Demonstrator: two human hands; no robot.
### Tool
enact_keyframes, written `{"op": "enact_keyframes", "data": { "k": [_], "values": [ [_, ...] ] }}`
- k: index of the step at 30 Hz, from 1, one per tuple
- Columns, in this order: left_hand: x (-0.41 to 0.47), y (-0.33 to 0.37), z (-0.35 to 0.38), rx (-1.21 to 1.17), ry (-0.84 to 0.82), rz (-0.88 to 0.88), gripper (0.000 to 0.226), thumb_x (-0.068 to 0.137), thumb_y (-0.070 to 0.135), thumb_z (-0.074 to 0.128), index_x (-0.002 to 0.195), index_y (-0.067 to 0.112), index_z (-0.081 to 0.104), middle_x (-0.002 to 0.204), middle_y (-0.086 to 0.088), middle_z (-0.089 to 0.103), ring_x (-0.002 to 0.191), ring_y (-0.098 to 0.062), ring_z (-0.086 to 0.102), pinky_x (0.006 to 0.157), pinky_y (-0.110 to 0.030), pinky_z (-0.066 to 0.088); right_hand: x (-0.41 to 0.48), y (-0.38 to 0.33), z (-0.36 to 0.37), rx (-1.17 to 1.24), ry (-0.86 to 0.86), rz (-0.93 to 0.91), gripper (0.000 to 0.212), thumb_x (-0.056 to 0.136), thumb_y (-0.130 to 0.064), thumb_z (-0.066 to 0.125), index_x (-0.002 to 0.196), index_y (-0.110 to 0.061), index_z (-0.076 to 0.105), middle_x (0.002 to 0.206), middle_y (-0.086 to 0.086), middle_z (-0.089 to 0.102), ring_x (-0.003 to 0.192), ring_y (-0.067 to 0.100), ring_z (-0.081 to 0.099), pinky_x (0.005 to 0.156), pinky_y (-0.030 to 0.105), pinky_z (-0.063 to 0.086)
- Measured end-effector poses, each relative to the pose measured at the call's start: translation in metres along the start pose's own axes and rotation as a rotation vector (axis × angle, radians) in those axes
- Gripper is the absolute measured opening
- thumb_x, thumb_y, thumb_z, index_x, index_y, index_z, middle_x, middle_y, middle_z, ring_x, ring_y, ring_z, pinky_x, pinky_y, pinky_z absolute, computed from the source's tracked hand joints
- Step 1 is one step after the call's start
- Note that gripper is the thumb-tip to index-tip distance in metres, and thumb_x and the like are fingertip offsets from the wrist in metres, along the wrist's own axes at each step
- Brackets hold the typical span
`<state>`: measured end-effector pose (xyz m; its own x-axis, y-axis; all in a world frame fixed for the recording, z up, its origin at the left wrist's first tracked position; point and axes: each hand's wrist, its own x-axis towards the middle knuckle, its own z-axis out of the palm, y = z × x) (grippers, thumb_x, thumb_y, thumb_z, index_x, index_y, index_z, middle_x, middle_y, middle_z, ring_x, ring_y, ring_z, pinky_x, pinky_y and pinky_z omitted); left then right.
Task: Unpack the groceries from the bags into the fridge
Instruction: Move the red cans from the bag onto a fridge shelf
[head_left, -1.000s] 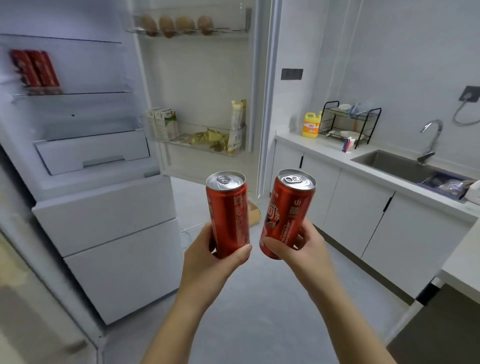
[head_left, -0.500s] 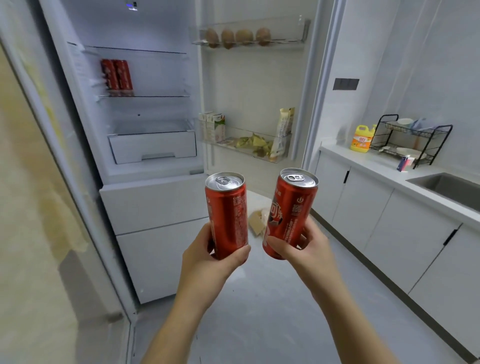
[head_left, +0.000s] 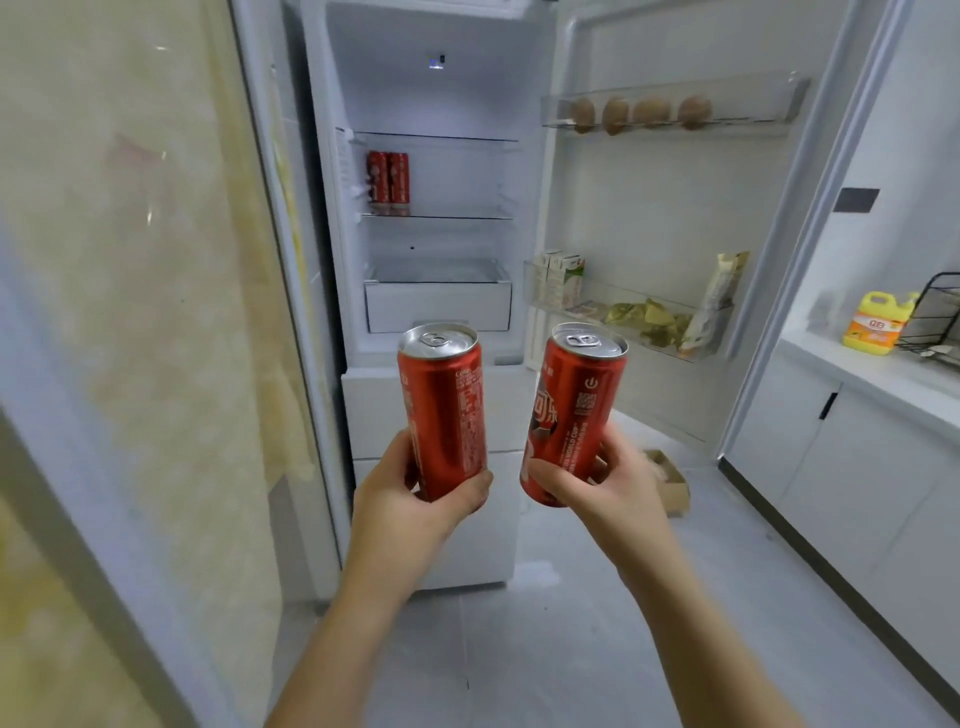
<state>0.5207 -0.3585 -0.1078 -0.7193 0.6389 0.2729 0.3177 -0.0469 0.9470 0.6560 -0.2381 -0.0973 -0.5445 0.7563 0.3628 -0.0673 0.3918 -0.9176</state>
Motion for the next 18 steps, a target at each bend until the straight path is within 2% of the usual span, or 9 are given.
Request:
{"op": "enact_keyframes", "data": {
  "k": [7, 11, 15, 18],
  "values": [
    [0.014, 0.012, -0.05, 0.034, 0.084, 0.043, 0.047, 0.07, 0.028, 0.083, 0.112, 0.026, 0.062, 0.096, 0.014, 0.07, 0.088, -0.002, 0.066, 0.063, -0.003, 0.047, 0.011, -0.024, 0.044, 0.043, -0.054, -0.045, 0.046, 0.076, -0.011, 0.079, 0.107, -0.036, 0.057, 0.094, -0.018, 0.069, 0.088, -0.002, 0.066, 0.065, 0.012, 0.052],
    [0.022, 0.023, -0.064, 0.093, 0.142, 0.086, 0.053, 0.071, 0.034, 0.081, 0.118, 0.022, 0.061, 0.1, 0.013, 0.069, 0.092, -0.006, 0.065, 0.068, -0.007, 0.048, 0.023, -0.037, 0.054, 0.083, -0.052, -0.048, 0.05, 0.076, -0.017, 0.079, 0.113, -0.036, 0.051, 0.105, -0.014, 0.067, 0.093, -0.001, 0.066, 0.066, 0.014, 0.053],
    [0.031, 0.04, -0.068, 0.116, 0.181, 0.121, 0.058, 0.071, 0.037, 0.081, 0.122, 0.021, 0.059, 0.104, 0.011, 0.068, 0.094, -0.008, 0.065, 0.077, -0.015, 0.05, 0.039, -0.051, 0.052, 0.103, -0.056, -0.091, 0.05, 0.076, -0.017, 0.079, 0.115, -0.033, 0.052, 0.102, -0.013, 0.068, 0.093, 0.002, 0.067, 0.067, 0.016, 0.054],
    [0.037, 0.054, -0.065, 0.124, 0.199, 0.147, 0.051, 0.071, 0.037, 0.081, 0.116, 0.027, 0.059, 0.098, 0.017, 0.067, 0.087, -0.001, 0.065, 0.07, -0.008, 0.048, 0.049, -0.061, 0.047, 0.116, -0.078, -0.123, 0.048, 0.076, -0.016, 0.079, 0.114, -0.033, 0.054, 0.098, -0.014, 0.07, 0.091, 0.002, 0.068, 0.068, 0.017, 0.055]
  ]
}}
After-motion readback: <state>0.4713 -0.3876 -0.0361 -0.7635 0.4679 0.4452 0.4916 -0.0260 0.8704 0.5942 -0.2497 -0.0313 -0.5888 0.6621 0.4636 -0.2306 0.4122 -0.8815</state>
